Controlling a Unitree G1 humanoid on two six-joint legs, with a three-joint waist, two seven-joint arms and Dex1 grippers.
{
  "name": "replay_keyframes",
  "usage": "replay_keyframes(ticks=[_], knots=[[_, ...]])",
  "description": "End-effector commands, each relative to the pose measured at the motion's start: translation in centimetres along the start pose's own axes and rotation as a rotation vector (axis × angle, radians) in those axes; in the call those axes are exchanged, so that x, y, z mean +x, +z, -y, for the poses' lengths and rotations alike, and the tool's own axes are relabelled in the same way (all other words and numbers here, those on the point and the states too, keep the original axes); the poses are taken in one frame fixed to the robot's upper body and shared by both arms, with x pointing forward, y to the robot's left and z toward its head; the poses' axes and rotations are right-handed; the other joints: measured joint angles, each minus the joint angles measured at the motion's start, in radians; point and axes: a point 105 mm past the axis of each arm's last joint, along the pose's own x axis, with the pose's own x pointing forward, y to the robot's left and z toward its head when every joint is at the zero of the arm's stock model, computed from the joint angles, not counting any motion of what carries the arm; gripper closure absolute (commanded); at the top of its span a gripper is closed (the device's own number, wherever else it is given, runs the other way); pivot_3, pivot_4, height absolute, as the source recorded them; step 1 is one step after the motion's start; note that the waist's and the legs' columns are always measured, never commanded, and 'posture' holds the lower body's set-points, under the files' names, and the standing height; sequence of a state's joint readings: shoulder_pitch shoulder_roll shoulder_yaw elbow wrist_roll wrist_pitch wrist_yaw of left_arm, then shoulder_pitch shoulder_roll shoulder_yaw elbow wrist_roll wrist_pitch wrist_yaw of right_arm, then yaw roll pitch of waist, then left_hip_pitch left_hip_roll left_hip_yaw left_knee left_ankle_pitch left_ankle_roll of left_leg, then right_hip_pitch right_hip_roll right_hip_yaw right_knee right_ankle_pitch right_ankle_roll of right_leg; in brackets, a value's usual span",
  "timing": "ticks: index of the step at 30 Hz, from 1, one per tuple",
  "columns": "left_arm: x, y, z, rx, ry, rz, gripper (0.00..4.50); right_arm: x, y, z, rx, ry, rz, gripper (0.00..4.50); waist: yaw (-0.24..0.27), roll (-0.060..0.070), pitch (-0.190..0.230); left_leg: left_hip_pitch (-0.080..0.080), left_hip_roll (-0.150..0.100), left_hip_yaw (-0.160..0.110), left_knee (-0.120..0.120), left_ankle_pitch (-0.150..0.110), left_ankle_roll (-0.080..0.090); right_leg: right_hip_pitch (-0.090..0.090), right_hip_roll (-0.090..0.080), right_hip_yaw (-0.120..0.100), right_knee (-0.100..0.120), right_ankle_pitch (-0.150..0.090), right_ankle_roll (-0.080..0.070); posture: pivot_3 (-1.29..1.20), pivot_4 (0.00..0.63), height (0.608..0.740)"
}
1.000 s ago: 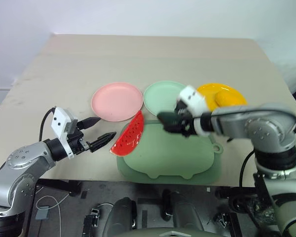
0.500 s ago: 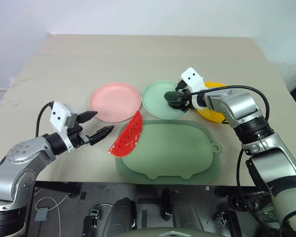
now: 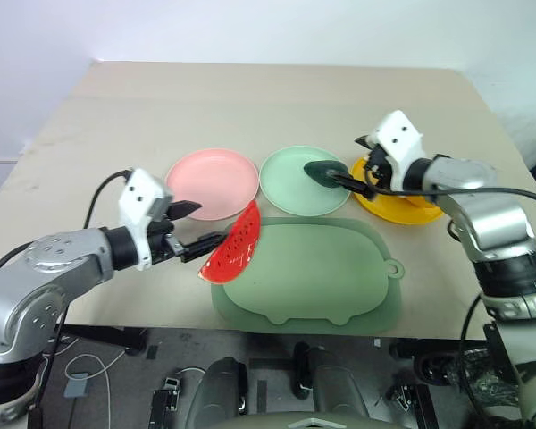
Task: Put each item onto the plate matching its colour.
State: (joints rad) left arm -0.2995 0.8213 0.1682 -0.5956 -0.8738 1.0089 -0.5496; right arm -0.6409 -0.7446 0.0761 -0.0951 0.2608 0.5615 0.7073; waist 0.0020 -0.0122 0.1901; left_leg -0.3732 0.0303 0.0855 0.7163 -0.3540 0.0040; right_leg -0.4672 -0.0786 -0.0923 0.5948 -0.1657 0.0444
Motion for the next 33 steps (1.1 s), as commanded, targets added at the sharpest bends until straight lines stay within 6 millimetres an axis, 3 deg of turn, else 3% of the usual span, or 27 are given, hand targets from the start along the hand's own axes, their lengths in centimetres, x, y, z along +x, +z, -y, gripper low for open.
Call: replay_keyframes(ticks=[1,9,15,17,19,33], knots=[[1.0,0.3,0.8,0.034,-0.026,-0.076,0.00,-2.5,1.9,-0.5,-0.029,0.010,0.085,0.05,0.004,0.000,0.000,0.000,0.000,0.000,0.000,0.000,0.000,0.000,0.000,0.000,0.000,0.000,0.000,0.00,0.150,0.740],[3.6,-2.7,-0.5,0.025,0.033,-0.258,0.00,-6.1,1.8,-5.5,0.062,0.209,0.139,0.05,0.011,-0.001,0.001,0.001,-0.001,-0.001,0.000,0.000,-0.001,0.001,0.001,0.000,0.000,0.000,0.000,0.00,0.150,0.740],[5.1,-4.9,-1.0,0.042,0.044,-0.349,0.00,-5.8,1.0,-8.1,0.091,0.269,0.136,0.05,0.010,-0.001,0.001,0.001,-0.001,-0.001,0.000,0.000,0.000,0.001,0.001,0.000,0.000,0.000,0.000,0.00,0.150,0.740],[5.4,-4.9,-1.3,0.034,0.054,-0.342,0.38,-5.5,0.8,-8.4,0.095,0.272,0.133,0.00,0.012,-0.001,0.001,0.001,-0.001,-0.001,0.000,0.000,0.000,0.001,0.001,0.000,0.000,0.000,0.000,0.00,0.150,0.740],[5.4,-4.9,-1.7,0.044,0.070,-0.334,0.70,-5.2,0.8,-8.6,0.113,0.273,0.139,0.00,0.012,-0.002,0.000,0.001,-0.001,-0.001,0.000,0.000,0.000,0.002,0.000,0.000,0.000,0.000,0.000,0.00,0.150,0.740],[4.1,0.3,-2.2,0.045,0.084,-0.122,0.74,-5.1,0.9,-9.1,0.132,0.341,0.145,0.00,0.012,-0.002,0.001,0.001,-0.001,-0.002,0.001,0.000,0.000,0.002,0.000,0.000,0.000,0.000,0.000,0.00,0.150,0.740]])
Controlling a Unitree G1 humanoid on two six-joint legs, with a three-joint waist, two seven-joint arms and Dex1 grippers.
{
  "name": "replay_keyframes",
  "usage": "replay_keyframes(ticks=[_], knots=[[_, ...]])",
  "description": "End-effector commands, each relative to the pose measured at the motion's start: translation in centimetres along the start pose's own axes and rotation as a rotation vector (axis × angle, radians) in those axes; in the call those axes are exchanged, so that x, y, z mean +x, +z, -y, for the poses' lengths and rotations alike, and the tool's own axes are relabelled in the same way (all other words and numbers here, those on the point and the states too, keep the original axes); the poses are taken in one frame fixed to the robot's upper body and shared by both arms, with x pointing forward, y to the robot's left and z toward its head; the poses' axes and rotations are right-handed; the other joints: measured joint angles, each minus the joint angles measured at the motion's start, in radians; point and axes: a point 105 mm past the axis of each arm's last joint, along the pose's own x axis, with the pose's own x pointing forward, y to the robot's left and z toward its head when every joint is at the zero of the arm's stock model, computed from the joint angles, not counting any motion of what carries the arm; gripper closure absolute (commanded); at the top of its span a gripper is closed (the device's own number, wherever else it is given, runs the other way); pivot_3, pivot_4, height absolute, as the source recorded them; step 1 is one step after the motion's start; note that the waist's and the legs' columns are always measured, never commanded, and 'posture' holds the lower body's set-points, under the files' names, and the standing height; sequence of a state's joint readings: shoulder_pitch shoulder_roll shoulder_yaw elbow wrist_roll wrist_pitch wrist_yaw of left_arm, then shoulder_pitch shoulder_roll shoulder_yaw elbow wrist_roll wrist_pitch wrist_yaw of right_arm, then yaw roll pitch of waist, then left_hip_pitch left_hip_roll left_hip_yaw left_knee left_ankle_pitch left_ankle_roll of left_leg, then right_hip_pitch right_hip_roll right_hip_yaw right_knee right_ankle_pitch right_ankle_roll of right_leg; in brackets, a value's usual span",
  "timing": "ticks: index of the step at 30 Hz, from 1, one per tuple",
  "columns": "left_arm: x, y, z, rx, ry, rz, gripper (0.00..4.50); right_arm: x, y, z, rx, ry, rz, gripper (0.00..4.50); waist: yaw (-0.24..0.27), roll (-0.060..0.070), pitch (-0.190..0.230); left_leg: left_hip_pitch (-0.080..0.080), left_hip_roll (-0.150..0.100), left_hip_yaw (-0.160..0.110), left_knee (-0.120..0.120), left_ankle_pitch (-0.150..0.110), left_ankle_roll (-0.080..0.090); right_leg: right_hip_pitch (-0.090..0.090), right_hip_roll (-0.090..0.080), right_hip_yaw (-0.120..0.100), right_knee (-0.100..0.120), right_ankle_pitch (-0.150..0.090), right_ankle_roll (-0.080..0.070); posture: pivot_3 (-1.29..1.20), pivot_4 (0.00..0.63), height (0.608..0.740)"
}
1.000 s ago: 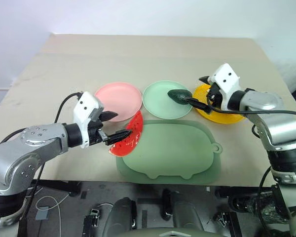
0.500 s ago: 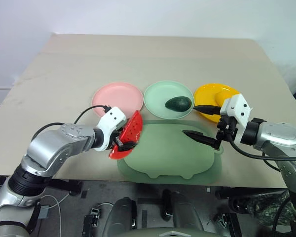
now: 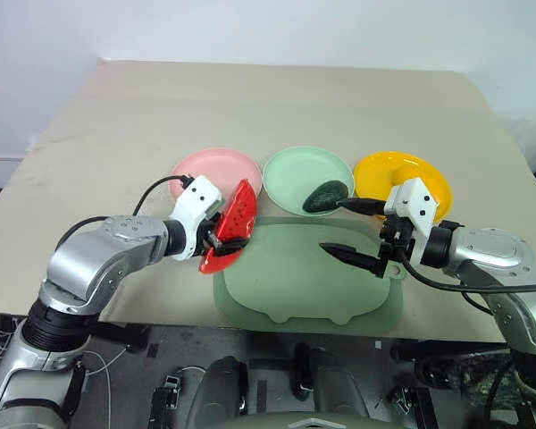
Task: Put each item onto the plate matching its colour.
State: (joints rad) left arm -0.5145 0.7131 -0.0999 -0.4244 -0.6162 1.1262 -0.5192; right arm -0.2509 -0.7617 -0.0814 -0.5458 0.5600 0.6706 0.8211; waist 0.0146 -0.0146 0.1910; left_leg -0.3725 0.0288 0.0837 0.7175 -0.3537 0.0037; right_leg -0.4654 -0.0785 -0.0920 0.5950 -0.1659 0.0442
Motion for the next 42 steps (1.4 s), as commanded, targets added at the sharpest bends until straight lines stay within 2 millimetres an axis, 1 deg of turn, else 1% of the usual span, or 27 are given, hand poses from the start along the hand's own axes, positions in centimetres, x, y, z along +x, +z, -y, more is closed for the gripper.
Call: replay_keyframes(ticks=[1,3,7,9,11,13,15,16,19,20,23,27,31,32,33,35,37,39,40,41,42], knots=[[-1.2,2.6,-0.5,0.048,0.024,0.087,0.74,0.1,0.6,0.0,-0.030,0.011,0.017,0.00,-0.001,0.000,0.000,0.000,0.000,0.000,0.000,0.000,0.000,0.000,0.000,0.000,0.000,0.000,0.000,0.00,0.150,0.740],[-1.6,3.4,-0.7,0.052,0.020,0.120,0.74,0.3,0.5,-0.1,-0.029,0.016,0.015,0.00,-0.001,0.000,0.000,0.000,0.000,0.000,0.000,0.000,0.000,0.000,0.000,0.000,0.000,0.000,0.000,0.00,0.150,0.740],[-2.7,4.8,-2.1,0.047,0.062,0.199,0.74,0.7,0.2,-0.4,-0.033,0.021,0.011,0.00,-0.002,0.000,0.000,0.000,0.000,0.000,0.000,0.000,0.000,0.000,0.000,0.000,0.000,0.000,0.000,0.00,0.150,0.740],[-3.0,5.1,-4.0,0.025,0.136,0.203,0.74,0.9,0.1,-0.5,-0.033,0.022,0.012,0.00,-0.002,0.000,0.000,0.000,0.000,0.000,0.000,0.000,0.000,0.000,0.000,0.000,0.000,0.000,0.000,0.00,0.150,0.740],[-2.7,4.7,-6.5,0.019,0.244,0.153,0.74,1.1,0.1,-0.5,-0.033,0.022,0.015,0.00,0.000,0.000,0.000,0.000,-0.001,0.000,0.000,0.000,0.000,0.001,0.000,0.000,0.000,0.000,0.000,0.00,0.150,0.740],[-1.9,4.4,-8.7,0.003,0.329,0.109,0.74,1.3,0.1,-0.6,-0.032,0.022,0.021,0.00,0.000,0.000,0.000,0.001,-0.001,0.000,0.001,0.000,0.000,0.001,0.000,-0.001,0.000,0.000,0.000,0.00,0.150,0.740],[-0.8,4.6,-9.9,0.008,0.364,0.094,0.74,1.5,0.1,-0.6,-0.030,0.022,0.025,0.00,0.000,0.000,0.000,0.001,-0.002,0.000,0.001,0.000,0.000,0.002,0.000,-0.001,0.000,0.000,0.000,0.00,0.150,0.740],[-0.5,4.7,-10.2,0.011,0.368,0.092,0.74,1.6,0.1,-0.6,-0.030,0.022,0.026,0.00,0.001,0.000,0.000,0.001,-0.002,0.000,0.001,0.000,0.000,0.002,0.000,-0.001,0.000,0.000,0.000,0.00,0.150,0.740],[1.4,4.8,-11.0,-0.002,0.349,0.078,0.74,1.7,0.1,-0.6,-0.031,0.015,0.032,0.00,0.001,-0.001,0.000,0.000,-0.002,0.001,0.001,0.002,-0.004,0.002,0.000,-0.002,0.000,0.000,0.000,0.00,0.150,0.740],[1.8,4.8,-11.2,-0.006,0.345,0.073,0.05,1.7,0.2,-0.6,-0.031,0.011,0.034,0.00,0.001,-0.001,0.000,0.000,-0.002,0.002,0.001,0.002,-0.004,0.002,0.000,-0.002,0.000,0.000,0.000,0.00,0.150,0.740],[2.4,4.7,-11.6,0.004,0.335,0.063,0.01,1.7,0.2,-0.5,-0.030,0.000,0.035,0.00,-0.005,-0.001,0.000,0.000,-0.002,0.003,0.001,0.002,-0.004,0.002,0.000,-0.002,0.000,0.000,0.000,0.00,0.150,0.740],[2.2,5.1,-11.9,0.008,0.341,0.069,0.01,1.3,0.0,-0.4,-0.028,-0.012,0.028,0.00,-0.002,-0.001,0.000,0.000,-0.001,0.003,0.001,0.002,-0.004,0.001,0.000,-0.002,0.000,0.000,0.000,0.00,0.150,0.740],[0.2,6.2,-12.8,-0.022,0.404,0.131,0.01,1.1,0.0,0.0,-0.026,-0.024,0.024,0.00,-0.002,-0.001,0.000,0.000,-0.001,0.002,0.002,0.001,-0.001,0.001,-0.001,-0.002,0.001,0.000,0.001,0.00,0.150,0.740],[-0.7,6.4,-13.3,-0.019,0.439,0.149,0.01,1.1,0.0,0.2,-0.027,-0.027,0.024,0.00,-0.002,-0.001,0.000,0.000,-0.001,0.001,0.002,0.000,0.000,0.001,-0.001,-0.002,0.001,0.000,0.001,0.00,0.150,0.740],[-2.1,6.9,-13.5,-0.010,0.461,0.195,0.01,1.1,0.0,0.5,-0.028,-0.034,0.021,0.00,-0.002,-0.001,0.000,0.000,-0.001,0.000,0.002,0.000,0.000,0.001,-0.001,-0.002,0.001,0.000,0.001,0.00,0.150,0.740],[-4.4,7.7,-13.3,0.030,0.485,0.282,0.01,0.8,-0.1,1.2,-0.032,-0.050,0.012,0.00,-0.008,-0.001,0.000,0.000,0.000,0.001,0.002,0.000,-0.001,0.001,-0.001,-0.001,0.001,0.000,0.001,0.00,0.150,0.740],[-6.6,7.9,-12.1,0.122,0.487,0.347,0.01,0.1,-0.3,2.5,-0.037,-0.083,-0.001,0.00,-0.013,-0.001,0.000,0.000,0.000,0.001,0.001,0.002,-0.004,0.000,-0.001,-0.001,0.001,0.000,0.001,0.00,0.150,0.740],[-8.4,7.2,-10.2,0.174,0.446,0.401,0.01,-0.6,-0.2,3.7,-0.032,-0.124,0.012,0.00,-0.011,-0.001,0.000,0.001,0.001,0.002,0.001,0.003,-0.005,0.000,-0.001,-0.001,0.001,0.000,0.001,0.00,0.150,0.740],[-9.0,6.8,-8.9,0.176,0.410,0.430,0.01,-1.2,-0.3,4.6,-0.026,-0.149,0.017,0.00,-0.010,-0.001,0.000,0.001,0.002,0.002,0.001,0.003,-0.005,0.000,-0.001,-0.001,0.001,0.000,0.001,0.00,0.150,0.740],[-9.9,6.0,-7.7,0.167,0.373,0.456,0.01,-1.8,-0.3,5.4,-0.008,-0.174,0.024,0.00,-0.008,-0.001,0.000,0.001,0.002,0.002,0.001,0.003,-0.005,0.000,-0.001,0.000,0.001,0.000,0.001,0.00,0.150,0.740],[-10.6,4.6,-6.8,0.150,0.363,0.449,0.01,-2.6,-0.4,6.1,0.021,-0.194,0.023,0.00,-0.005,-0.001,0.000,0.001,0.002,0.002,0.001,0.003,-0.005,0.000,-0.002,0.000,0.001,0.000,0.001,0.00,0.150,0.740]])
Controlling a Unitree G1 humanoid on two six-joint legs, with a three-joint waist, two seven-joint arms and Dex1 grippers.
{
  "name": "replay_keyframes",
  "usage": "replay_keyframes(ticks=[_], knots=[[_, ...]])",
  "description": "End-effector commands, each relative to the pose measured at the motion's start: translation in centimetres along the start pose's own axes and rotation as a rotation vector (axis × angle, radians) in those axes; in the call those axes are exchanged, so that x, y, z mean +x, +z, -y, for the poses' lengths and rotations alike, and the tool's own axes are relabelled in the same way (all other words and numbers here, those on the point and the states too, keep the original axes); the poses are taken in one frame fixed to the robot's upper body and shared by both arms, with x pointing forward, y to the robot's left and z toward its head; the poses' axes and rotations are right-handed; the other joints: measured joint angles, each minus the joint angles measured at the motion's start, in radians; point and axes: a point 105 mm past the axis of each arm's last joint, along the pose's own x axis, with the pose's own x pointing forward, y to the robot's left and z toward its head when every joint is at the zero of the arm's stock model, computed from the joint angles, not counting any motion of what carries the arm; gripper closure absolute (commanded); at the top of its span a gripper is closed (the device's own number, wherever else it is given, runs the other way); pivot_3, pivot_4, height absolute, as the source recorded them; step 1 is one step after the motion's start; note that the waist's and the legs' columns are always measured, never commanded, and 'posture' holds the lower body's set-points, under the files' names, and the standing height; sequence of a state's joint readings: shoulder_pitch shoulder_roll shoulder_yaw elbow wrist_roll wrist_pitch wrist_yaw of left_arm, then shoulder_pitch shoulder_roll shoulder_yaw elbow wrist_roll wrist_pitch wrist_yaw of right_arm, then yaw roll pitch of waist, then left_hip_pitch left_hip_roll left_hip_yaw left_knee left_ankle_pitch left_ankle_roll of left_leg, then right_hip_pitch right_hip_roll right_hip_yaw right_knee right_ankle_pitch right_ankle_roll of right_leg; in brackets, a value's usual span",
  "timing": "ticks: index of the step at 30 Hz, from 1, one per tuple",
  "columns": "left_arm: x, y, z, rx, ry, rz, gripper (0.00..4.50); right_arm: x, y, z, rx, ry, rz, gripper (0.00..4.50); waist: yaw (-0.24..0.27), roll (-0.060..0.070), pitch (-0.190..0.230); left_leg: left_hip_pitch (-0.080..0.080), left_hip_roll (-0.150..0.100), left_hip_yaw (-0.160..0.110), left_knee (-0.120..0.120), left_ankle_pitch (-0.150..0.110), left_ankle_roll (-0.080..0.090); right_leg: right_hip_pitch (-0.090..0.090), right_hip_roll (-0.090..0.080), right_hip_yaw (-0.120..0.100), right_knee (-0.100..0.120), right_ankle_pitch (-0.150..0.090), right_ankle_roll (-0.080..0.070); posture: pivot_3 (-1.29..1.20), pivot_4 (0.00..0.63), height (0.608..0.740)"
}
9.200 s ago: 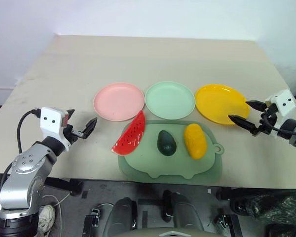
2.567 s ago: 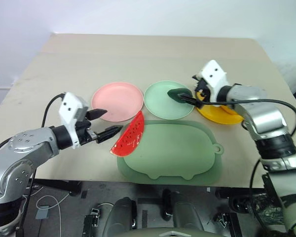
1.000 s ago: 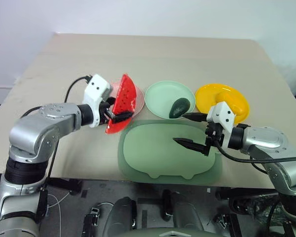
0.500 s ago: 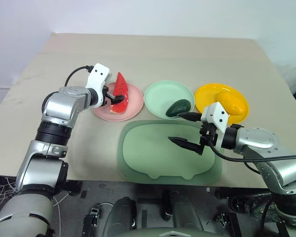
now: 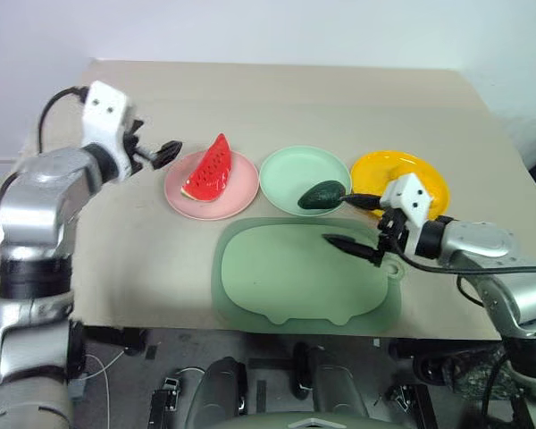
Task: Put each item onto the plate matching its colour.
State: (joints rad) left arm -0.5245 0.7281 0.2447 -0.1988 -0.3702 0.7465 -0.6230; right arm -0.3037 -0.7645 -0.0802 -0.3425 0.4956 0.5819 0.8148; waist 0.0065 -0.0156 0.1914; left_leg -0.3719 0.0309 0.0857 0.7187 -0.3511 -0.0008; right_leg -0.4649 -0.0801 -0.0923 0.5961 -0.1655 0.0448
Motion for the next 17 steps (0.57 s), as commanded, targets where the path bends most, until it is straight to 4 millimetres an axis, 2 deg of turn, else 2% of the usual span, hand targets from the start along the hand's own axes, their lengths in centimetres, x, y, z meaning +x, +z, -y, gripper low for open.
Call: replay_keyframes(ticks=[1,2,5,7,10,14,17], knots=[[-4.6,0.5,2.0,-0.002,-0.051,0.084,0.01,-2.4,1.0,3.0,0.027,-0.075,0.042,0.00,0.005,0.000,0.000,-0.001,0.000,0.000,0.000,0.000,0.000,0.000,0.000,0.000,0.000,0.000,0.000,0.00,0.150,0.740],[-5.6,-1.0,2.2,-0.016,-0.034,0.035,0.01,-3.1,0.4,3.5,0.043,-0.081,0.022,0.00,0.007,0.000,0.000,0.000,0.000,0.000,0.001,0.000,0.000,0.000,0.000,0.001,0.000,0.000,0.000,0.00,0.150,0.740],[-7.2,-2.9,3.4,-0.052,-0.017,-0.001,0.01,-4.7,-1.3,4.2,0.055,-0.097,-0.034,0.00,0.016,-0.001,0.000,0.002,0.000,-0.001,0.001,-0.003,0.005,0.003,0.000,0.000,-0.001,0.000,0.000,0.00,0.150,0.740],[-8.7,-5.0,4.4,-0.066,-0.009,-0.048,0.01,-6.4,-2.6,4.4,0.070,-0.117,-0.071,0.00,0.019,-0.001,-0.001,0.001,0.000,-0.002,0.001,-0.003,0.006,0.003,0.000,-0.002,-0.001,0.000,-0.001,0.00,0.150,0.740],[-9.9,-7.9,5.5,-0.064,0.006,-0.144,0.01,-8.0,-3.2,4.8,0.109,-0.160,-0.074,0.00,0.019,0.000,-0.001,0.002,0.000,-0.001,0.001,-0.004,0.007,0.003,0.000,0.000,-0.001,-0.001,-0.001,0.00,0.150,0.740],[-10.1,-9.1,6.6,-0.124,0.009,-0.128,0.01,-8.7,-4.5,5.0,0.131,-0.188,-0.111,0.00,0.020,0.000,-0.001,0.003,0.000,-0.001,0.001,-0.004,0.006,0.003,0.000,0.000,-0.001,-0.002,-0.004,0.00,0.150,0.740],[-10.0,-9.5,6.9,-0.126,0.010,-0.127,0.01,-8.9,-4.7,5.0,0.135,-0.193,-0.114,0.00,0.023,0.000,-0.001,0.004,0.000,-0.001,0.001,-0.004,0.006,0.004,0.001,0.000,-0.001,-0.002,-0.004,0.00,0.150,0.740]])
